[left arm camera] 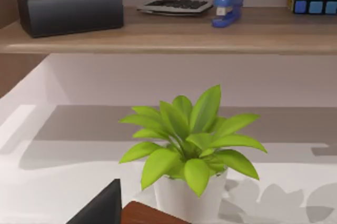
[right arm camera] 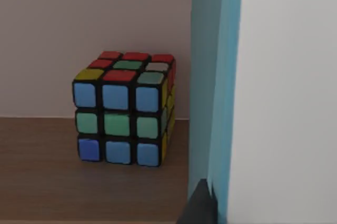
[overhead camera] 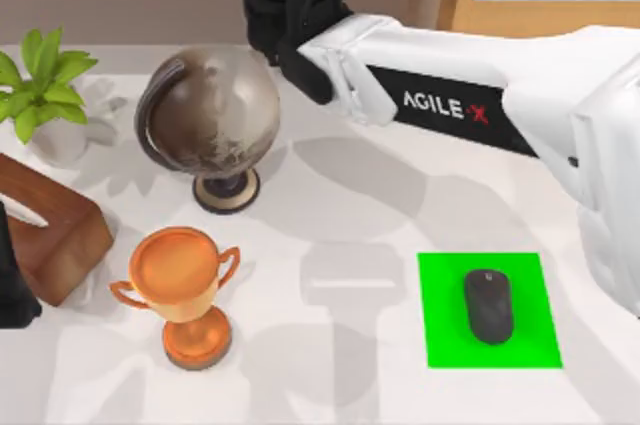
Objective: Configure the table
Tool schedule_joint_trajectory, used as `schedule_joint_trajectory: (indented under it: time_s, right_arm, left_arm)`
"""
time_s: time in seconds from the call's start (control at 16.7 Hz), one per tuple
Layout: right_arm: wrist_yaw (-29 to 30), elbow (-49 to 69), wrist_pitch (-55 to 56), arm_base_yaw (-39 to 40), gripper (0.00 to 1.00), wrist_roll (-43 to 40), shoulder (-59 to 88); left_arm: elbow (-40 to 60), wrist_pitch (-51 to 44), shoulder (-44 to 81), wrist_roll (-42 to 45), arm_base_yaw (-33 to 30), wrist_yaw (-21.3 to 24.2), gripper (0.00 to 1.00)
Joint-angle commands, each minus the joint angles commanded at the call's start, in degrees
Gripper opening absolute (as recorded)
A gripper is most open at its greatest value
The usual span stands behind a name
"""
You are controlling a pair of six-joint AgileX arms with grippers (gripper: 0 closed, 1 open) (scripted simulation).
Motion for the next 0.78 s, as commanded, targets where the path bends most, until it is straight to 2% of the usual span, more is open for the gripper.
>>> schedule_joint_trajectory:
  time_s: [0.78]
  right_arm:
    - [2.6, -10.2, 2.4, 3.0, 0.00, 0.2, -7.7]
  left_arm:
    - [0.0, 0.0, 0.0, 0.0, 0.0, 0.0, 1.00]
